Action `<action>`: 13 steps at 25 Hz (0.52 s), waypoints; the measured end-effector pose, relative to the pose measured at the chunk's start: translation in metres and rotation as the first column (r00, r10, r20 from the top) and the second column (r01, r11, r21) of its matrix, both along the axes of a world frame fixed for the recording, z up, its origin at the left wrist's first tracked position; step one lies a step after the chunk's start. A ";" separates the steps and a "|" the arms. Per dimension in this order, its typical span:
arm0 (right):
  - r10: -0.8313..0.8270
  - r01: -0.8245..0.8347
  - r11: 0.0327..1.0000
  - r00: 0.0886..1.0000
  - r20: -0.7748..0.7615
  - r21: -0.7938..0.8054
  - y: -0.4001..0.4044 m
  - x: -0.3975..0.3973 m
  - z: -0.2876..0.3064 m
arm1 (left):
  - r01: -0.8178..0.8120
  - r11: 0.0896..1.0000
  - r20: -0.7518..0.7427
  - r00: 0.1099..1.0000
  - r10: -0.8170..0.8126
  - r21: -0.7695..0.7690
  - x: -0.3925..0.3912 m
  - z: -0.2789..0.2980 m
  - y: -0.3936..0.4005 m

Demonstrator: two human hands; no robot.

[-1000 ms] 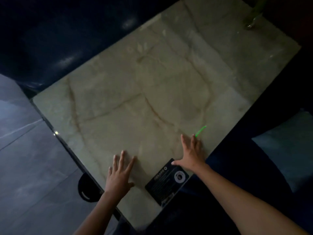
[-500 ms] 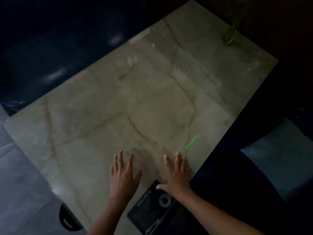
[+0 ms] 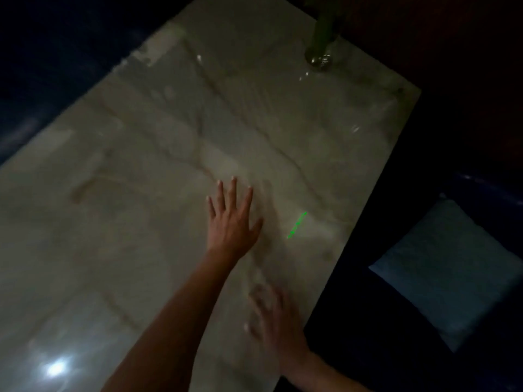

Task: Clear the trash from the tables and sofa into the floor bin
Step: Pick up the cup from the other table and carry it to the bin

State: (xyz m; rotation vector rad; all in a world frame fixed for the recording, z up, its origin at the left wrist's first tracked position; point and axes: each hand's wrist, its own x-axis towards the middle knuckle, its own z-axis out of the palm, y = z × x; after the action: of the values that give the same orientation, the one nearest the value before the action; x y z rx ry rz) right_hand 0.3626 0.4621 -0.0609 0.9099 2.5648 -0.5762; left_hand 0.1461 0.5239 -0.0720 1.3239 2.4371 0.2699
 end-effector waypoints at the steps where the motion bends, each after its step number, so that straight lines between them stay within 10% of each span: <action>1: -0.075 0.077 0.996 0.996 -0.046 0.041 0.048 -0.005 -0.010 | 0.024 1.000 -0.018 1.000 -0.024 0.001 -0.007 -0.008 0.032; 7: -0.337 0.352 0.903 0.936 -0.103 0.245 0.295 -0.031 -0.036 | 0.129 0.991 0.017 0.992 -0.128 -0.039 -0.015 -0.038 0.166; 13: -0.346 0.365 0.902 0.931 -0.118 0.232 0.332 -0.029 -0.047 | 0.054 0.997 -0.030 0.998 -0.056 -0.046 -0.004 -0.058 0.181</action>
State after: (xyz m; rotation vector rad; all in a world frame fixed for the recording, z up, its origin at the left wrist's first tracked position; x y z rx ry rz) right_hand 0.3340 0.7938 -0.1079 1.4928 2.5906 -0.3889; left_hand 0.1421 0.7049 -0.1298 1.3832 2.4129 0.1805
